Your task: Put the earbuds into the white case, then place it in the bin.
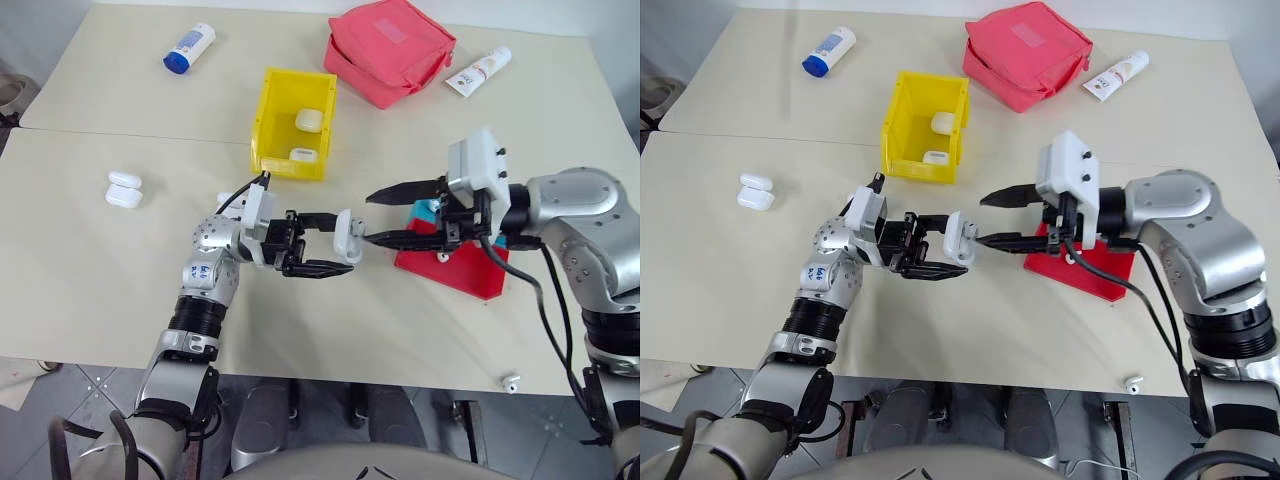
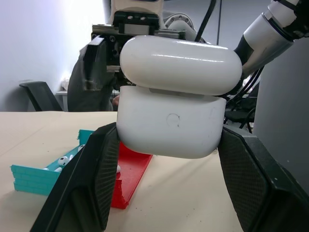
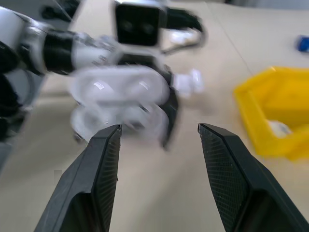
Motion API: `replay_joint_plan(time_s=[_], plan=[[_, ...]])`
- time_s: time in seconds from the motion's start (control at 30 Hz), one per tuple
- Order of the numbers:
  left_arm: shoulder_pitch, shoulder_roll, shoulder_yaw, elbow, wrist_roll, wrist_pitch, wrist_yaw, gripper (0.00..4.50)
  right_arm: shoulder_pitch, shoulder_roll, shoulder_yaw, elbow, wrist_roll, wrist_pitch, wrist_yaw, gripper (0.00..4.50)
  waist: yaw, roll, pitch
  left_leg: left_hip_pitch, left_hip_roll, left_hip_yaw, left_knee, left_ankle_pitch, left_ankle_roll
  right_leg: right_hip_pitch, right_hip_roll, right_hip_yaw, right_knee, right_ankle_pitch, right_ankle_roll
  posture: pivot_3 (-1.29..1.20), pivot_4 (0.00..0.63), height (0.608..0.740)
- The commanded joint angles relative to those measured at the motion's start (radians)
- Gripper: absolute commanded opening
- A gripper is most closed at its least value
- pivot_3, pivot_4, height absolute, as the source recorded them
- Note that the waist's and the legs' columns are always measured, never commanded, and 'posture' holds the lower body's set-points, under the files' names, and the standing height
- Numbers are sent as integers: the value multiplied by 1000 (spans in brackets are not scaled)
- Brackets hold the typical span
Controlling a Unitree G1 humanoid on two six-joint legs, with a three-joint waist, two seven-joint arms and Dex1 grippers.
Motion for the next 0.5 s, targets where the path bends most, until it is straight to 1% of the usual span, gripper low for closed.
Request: replay_joint_plan(time_s=[0.03,0.13,0.27,0.4,0.5], plan=[[-7,-12,27,3,-18,-36,0,2728,12,-33,-45,-46,16,18,-3,2691,0,0,0,0,0,0,0,0,0,0,0,0,0,0,0,0,150,740],[-20,-15,42,43,-8,-70,-1,2728,46,-60,-69,-72,24,40,-16,2691,0,0,0,0,0,0,0,0,0,0,0,0,0,0,0,0,150,740],[-34,-12,57,69,-9,-90,2,2728,147,-128,-140,-107,4,84,-61,2691,4,0,0,0,0,0,0,0,0,0,-1,-1,0,0,0,0,150,740],[-45,-7,68,77,-5,-97,10,2728,319,-194,-278,-145,-12,114,-113,2691,5,0,0,-1,-1,-1,0,-1,1,1,-2,-2,-1,0,0,0,150,740],[-57,-8,75,80,-6,-90,24,2728,490,-209,-427,-194,-23,143,-143,2691,6,0,0,-1,-1,-1,0,-1,1,1,-2,-2,-1,0,0,0,150,740]])
